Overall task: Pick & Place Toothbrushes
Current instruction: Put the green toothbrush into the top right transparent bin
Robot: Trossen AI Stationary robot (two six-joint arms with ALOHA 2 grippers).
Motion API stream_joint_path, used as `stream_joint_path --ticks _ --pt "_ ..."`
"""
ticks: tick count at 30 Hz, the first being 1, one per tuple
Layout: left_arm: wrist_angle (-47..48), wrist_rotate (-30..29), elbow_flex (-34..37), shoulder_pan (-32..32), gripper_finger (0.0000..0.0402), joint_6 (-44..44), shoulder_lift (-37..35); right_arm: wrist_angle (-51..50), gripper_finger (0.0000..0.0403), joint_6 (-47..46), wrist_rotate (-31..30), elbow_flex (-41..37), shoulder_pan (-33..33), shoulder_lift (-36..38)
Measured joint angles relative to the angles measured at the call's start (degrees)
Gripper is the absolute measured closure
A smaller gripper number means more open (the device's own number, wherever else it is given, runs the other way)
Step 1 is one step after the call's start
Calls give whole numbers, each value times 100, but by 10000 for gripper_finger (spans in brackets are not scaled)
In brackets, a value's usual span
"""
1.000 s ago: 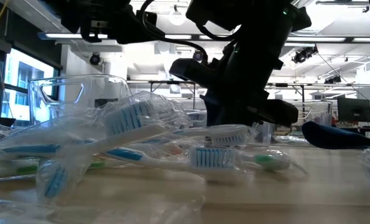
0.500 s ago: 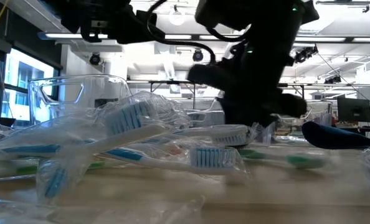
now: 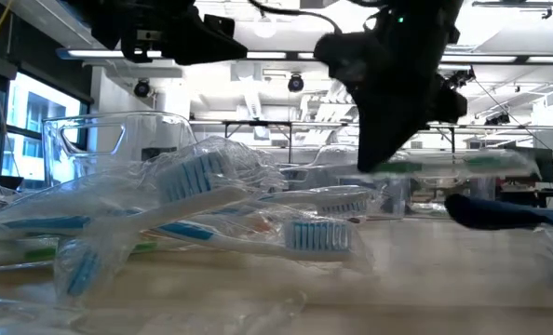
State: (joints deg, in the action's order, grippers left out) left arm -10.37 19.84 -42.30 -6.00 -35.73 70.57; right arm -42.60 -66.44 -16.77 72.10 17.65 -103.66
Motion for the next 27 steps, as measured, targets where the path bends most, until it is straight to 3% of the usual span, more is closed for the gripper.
stream_joint_path --ticks 21,27 --pt "26 7 0 0 402 13 0 -2017 389 42 161 9 -2 1666" --pt "24 7 0 0 402 2 0 -2604 389 -177 -367 11 -63 2151"
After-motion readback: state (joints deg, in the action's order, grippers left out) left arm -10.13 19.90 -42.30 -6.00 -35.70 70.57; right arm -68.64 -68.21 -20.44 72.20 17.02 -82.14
